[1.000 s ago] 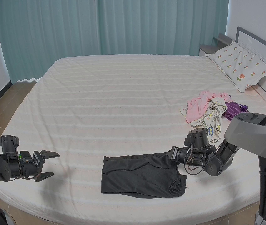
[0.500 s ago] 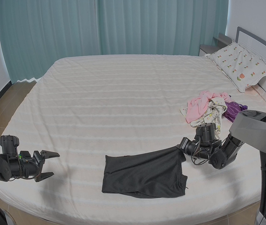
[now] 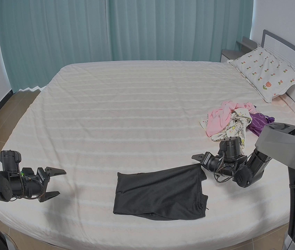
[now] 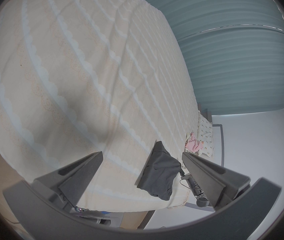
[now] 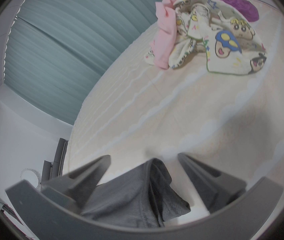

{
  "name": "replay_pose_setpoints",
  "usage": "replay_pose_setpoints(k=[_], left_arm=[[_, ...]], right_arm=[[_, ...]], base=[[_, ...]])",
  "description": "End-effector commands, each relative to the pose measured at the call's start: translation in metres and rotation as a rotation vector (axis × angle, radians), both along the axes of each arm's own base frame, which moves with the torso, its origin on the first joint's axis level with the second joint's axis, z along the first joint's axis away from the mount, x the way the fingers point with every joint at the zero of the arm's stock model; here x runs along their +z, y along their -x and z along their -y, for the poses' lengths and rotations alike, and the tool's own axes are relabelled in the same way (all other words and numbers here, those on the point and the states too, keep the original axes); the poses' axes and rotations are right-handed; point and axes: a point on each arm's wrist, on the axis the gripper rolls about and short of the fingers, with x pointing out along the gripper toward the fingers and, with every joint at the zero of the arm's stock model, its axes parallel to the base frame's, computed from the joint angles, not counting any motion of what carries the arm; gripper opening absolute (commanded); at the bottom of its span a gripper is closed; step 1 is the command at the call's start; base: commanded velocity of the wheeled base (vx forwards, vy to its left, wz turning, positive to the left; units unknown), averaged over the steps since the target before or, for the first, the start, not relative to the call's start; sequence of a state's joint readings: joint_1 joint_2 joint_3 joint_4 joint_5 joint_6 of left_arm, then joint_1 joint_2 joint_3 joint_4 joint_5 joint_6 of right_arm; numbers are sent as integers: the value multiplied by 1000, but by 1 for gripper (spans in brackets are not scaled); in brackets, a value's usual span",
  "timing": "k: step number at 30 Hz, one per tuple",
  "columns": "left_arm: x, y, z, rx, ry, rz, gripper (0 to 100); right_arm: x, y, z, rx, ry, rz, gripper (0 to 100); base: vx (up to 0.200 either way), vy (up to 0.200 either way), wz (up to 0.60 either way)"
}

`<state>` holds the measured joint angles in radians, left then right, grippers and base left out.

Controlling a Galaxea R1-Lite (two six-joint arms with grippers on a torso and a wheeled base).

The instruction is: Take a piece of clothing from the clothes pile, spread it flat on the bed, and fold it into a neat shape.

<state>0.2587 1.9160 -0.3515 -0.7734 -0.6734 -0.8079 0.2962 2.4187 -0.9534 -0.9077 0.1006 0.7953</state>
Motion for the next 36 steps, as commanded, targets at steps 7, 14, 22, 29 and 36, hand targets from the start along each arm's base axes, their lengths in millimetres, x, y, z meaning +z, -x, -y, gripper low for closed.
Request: replay_pose_setpoints(k=[7,14,22,29,36], left_arm=[[0,0,0,1,0,-1,100],[0,0,0,-1,0,-1,100],[-1,0,0,-2,0,-3,100],[-1,1,0,-1,0,-5,100],[-1,0,0,-2,0,-3,100]], right_arm=[[29,54,4,40,20,-43,100],[26,107,-8,131,37,-83,100],[18,132,-29,223,52,-96,100],[9,134,-32,239,75,-117,100],[1,133,-32,254,106,-127,100]], base=[[0,0,0],[0,0,0],[-150,0,0],[0,0,0],[0,0,0]])
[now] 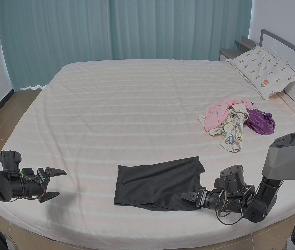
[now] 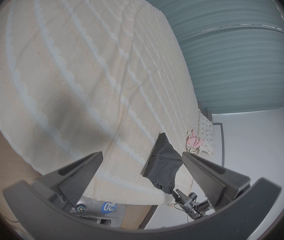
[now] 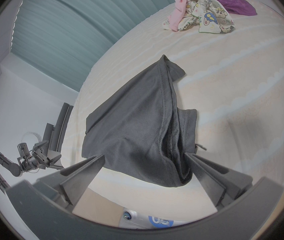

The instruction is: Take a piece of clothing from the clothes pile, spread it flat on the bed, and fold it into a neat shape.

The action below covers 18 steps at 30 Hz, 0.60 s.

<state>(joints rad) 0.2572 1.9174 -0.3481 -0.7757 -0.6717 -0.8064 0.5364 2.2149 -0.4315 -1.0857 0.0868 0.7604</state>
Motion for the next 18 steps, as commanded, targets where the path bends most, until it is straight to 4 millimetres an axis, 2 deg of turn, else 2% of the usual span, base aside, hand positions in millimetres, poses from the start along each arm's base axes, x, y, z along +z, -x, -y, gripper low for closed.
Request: replay_pose_setpoints(k=[1,2,11,18], left_arm=[[0,0,0,1,1,-1,100],[0,0,0,1,1,-1,100],[0,0,0,1,0,0,100],[0,0,0,0,1,1,100]], right_arm=[[-10,-1,1,12,30,-16,100],[-12,-1,1,17,42,-18,0],[-12,10,10,25,100,-23,0],[-7,16,27,-1,121,-31,0]], base=[[0,0,0],[0,0,0],[0,0,0],[0,0,0]])
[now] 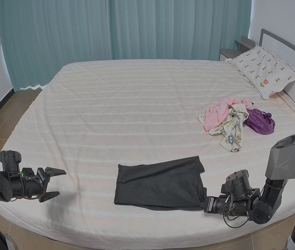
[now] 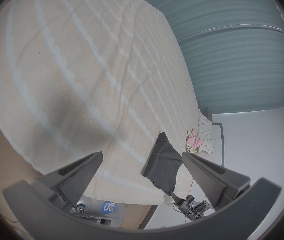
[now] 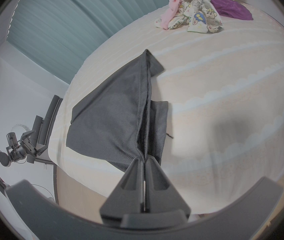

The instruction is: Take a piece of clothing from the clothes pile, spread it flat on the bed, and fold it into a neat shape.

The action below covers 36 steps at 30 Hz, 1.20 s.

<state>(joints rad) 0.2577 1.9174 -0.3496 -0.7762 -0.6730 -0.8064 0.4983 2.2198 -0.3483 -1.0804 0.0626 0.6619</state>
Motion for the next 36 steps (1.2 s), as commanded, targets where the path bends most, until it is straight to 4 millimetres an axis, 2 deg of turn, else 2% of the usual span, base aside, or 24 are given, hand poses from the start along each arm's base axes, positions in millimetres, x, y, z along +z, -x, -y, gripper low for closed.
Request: replay_pose_setpoints(k=[1,13,14,19,23,25,26,27,36], left_arm=[[0,0,0,1,0,-2,100],[-1,0,0,0,1,-3,100],[0,0,0,0,1,-1,100],[0,0,0,2,1,-1,100],[0,0,0,0,1,-1,100],[0,0,0,2,1,-1,100],[0,0,0,2,1,-1,100],[0,0,0,2,1,-1,100],[0,0,0,0,1,-1,100]], right_arm=[[1,3,10,-14,8,-8,0],[-7,6,17,9,60,-23,0],[-6,5,18,8,60,-21,100],[2,0,19,-6,40,18,100],[15,-12,22,-35,5,88,100],[22,-32,24,-63,-33,137,100],[22,-32,24,-63,-33,137,100],[24,-49,23,-79,-53,172,100],[2,-112,5,-118,-85,194,100]], base=[[0,0,0],[0,0,0],[0,0,0],[0,0,0],[0,0,0],[0,0,0],[0,0,0],[0,0,0],[0,0,0]])
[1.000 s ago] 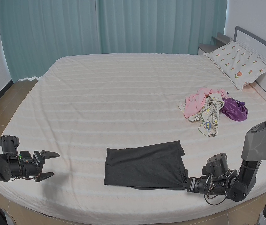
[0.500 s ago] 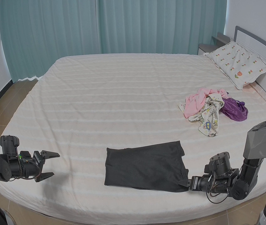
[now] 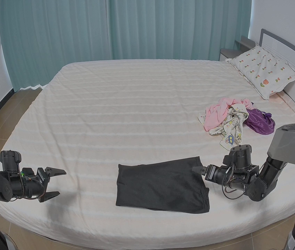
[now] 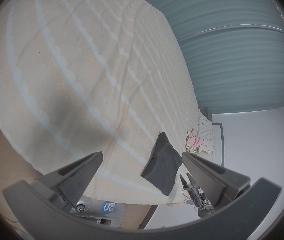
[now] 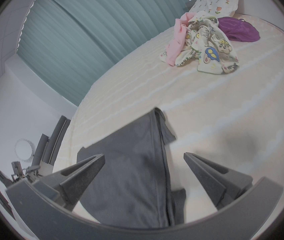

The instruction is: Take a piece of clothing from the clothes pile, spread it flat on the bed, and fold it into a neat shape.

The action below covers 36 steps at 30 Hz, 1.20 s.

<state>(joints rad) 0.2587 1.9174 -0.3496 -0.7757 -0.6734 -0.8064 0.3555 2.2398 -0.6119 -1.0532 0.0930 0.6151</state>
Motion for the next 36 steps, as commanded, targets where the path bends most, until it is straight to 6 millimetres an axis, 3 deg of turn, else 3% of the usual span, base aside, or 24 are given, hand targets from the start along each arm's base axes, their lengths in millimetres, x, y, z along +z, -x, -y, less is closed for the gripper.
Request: replay_pose_setpoints(k=[1,7,8,17,31,32,36], left_arm=[[0,0,0,-1,1,-1,100],[0,0,0,-1,1,-1,100],[0,0,0,1,1,-1,100],[-2,0,0,-1,2,-6,100],[-2,0,0,0,1,-6,100],[-2,0,0,0,1,-6,100],[-2,0,0,0,1,-6,100]], right_arm=[[-24,-44,-10,-37,-24,-25,100],[-32,-74,-20,-71,-64,-58,100],[-33,-78,-20,-77,-70,-61,0],[-38,-92,-7,-138,-79,-90,0],[-32,-91,-3,-173,-124,-95,0],[-30,-91,-3,-173,-125,-90,100],[-11,-86,4,-183,-137,-68,100]], base=[[0,0,0],[0,0,0],[0,0,0],[0,0,0],[0,0,0],[0,0,0],[0,0,0]])
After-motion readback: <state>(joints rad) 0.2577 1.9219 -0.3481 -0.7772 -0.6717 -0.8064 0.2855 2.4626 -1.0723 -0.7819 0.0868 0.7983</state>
